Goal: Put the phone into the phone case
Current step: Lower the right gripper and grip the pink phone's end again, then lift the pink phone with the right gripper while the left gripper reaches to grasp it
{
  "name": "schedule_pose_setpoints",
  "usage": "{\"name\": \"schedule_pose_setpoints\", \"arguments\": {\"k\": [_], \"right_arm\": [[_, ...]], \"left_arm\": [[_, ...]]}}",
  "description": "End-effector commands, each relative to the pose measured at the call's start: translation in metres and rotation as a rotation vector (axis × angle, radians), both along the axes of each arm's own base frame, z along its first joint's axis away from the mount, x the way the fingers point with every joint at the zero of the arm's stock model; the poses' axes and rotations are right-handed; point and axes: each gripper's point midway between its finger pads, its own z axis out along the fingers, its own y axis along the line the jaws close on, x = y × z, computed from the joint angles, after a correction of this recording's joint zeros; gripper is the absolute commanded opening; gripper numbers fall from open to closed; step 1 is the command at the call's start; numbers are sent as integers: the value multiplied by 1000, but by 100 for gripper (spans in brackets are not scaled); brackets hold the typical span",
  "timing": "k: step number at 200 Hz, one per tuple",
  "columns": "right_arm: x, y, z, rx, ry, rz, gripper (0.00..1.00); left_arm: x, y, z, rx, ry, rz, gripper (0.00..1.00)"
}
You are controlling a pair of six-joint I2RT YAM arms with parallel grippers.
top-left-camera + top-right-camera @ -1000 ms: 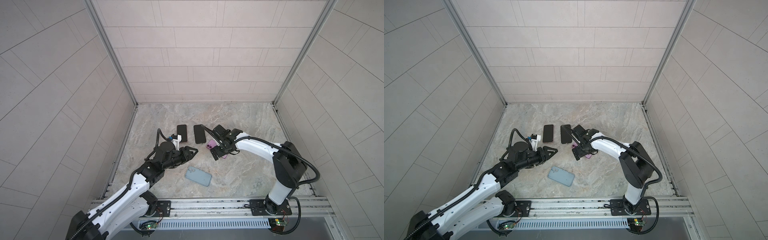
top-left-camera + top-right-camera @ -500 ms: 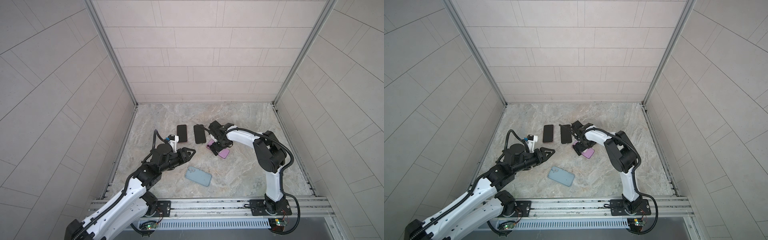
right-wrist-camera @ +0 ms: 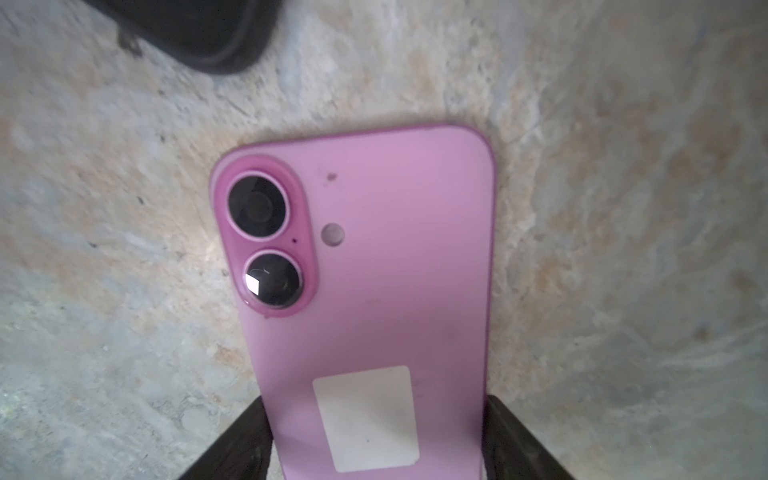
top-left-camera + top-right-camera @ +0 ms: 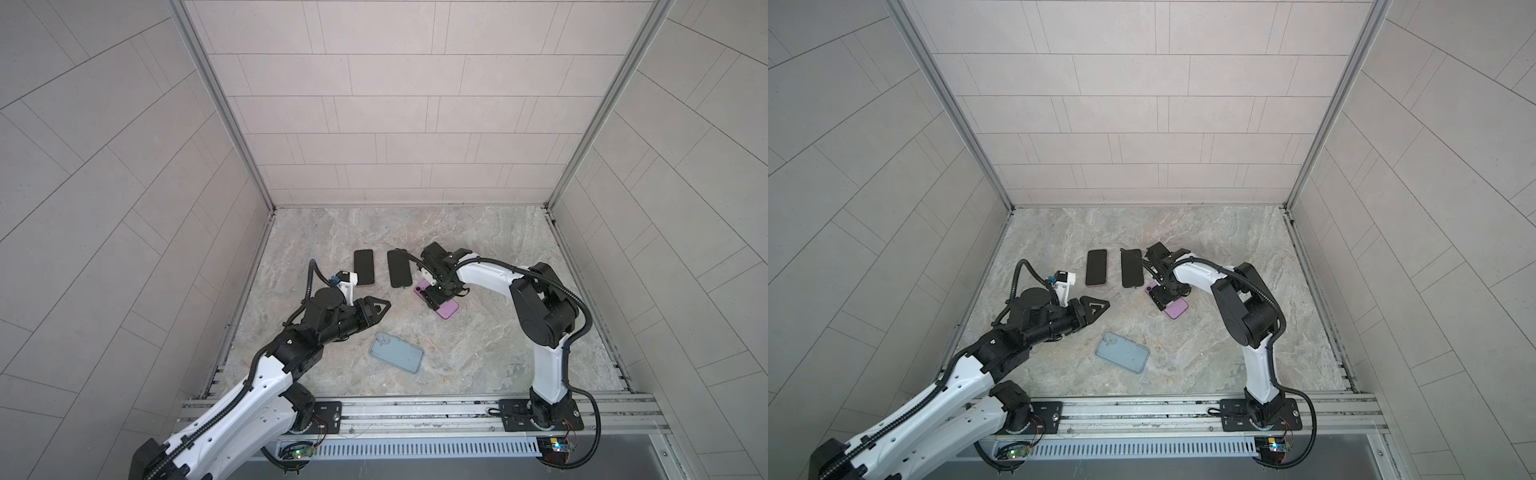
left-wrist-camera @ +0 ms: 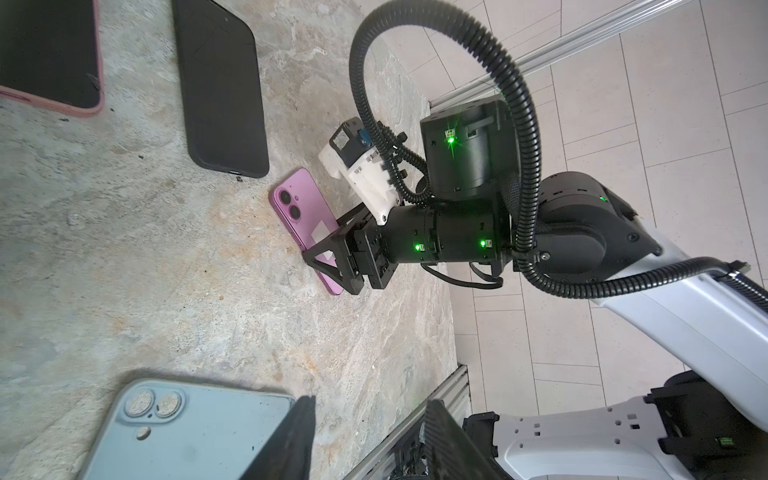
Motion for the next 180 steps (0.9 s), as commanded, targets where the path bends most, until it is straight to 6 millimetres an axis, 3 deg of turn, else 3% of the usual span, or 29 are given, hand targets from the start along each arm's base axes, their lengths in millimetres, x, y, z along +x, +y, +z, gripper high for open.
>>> {"name": "schedule_pose_setpoints", "arguments": {"k": [1,11,35,44,79,136,180], "right_arm": [[-31,-11,-31,-32,137,-1,85],[-33,-14,-33,-48,142,-10,82],[-36,-21,-34,-79,139,-34,55],[-37,-22,-32,-78,129,-42,53],[-42,-17,2,-11,59,-56,32],[-97,29,63,191,33,72,11],[-134,71,108,406,44,104,8]], "left_arm": [[3,3,7,-1,-26,13,50],[3,3,8,-3,-26,13,50],[3,4,8,1,-28,17,50],[3,5,9,2,-30,17,50],[2,7,9,19,-29,18,50],[6,1,13,-1,-33,-2,50],[9,-12,16,-36,-33,-47,51]]}}
